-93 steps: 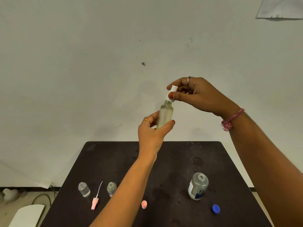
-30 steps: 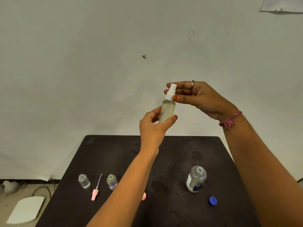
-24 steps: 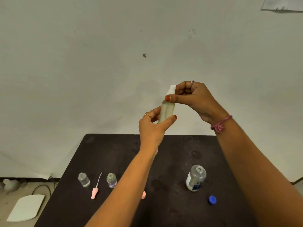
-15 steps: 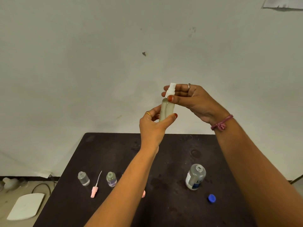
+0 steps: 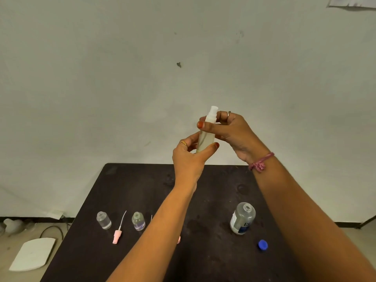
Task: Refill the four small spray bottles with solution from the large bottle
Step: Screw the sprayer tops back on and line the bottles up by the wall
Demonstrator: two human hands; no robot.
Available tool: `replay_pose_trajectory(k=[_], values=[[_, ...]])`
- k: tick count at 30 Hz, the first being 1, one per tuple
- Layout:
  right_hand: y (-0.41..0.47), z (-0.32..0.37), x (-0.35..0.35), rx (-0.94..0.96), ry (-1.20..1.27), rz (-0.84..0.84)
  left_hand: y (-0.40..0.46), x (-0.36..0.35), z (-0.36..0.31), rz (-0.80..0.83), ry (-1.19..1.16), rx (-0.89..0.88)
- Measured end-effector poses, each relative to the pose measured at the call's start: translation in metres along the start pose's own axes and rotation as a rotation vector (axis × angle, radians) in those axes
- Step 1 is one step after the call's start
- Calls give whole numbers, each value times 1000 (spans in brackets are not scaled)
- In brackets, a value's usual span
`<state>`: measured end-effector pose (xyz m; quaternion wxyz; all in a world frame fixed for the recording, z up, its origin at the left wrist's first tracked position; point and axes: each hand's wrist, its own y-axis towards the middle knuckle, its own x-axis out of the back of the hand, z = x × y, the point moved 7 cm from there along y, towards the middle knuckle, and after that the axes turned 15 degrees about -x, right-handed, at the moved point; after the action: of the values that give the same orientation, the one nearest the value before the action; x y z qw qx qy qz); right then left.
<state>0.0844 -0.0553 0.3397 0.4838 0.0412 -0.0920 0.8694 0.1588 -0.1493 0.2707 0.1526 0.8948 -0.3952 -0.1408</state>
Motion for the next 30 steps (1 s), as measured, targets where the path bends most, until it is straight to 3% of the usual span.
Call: replay_pose_trajectory(k=[4, 9, 15, 17, 24, 30], values=[[4, -8, -6, -33, 12, -34, -1, 0, 5, 4, 0, 14], [-6, -7, -2, -34, -45, 204, -1, 2, 5, 0, 5, 11], [3, -14, 4, -35, 115, -62, -1, 0, 3, 6, 29, -15], [4, -18, -1, -45, 127, -79, -2, 0, 4, 0, 21, -8], [-4, -11, 4, -17, -17, 191, -1, 3, 4, -8, 17, -2], [1, -16, 8, -23, 110, -55, -2, -1, 5, -7, 11, -2]])
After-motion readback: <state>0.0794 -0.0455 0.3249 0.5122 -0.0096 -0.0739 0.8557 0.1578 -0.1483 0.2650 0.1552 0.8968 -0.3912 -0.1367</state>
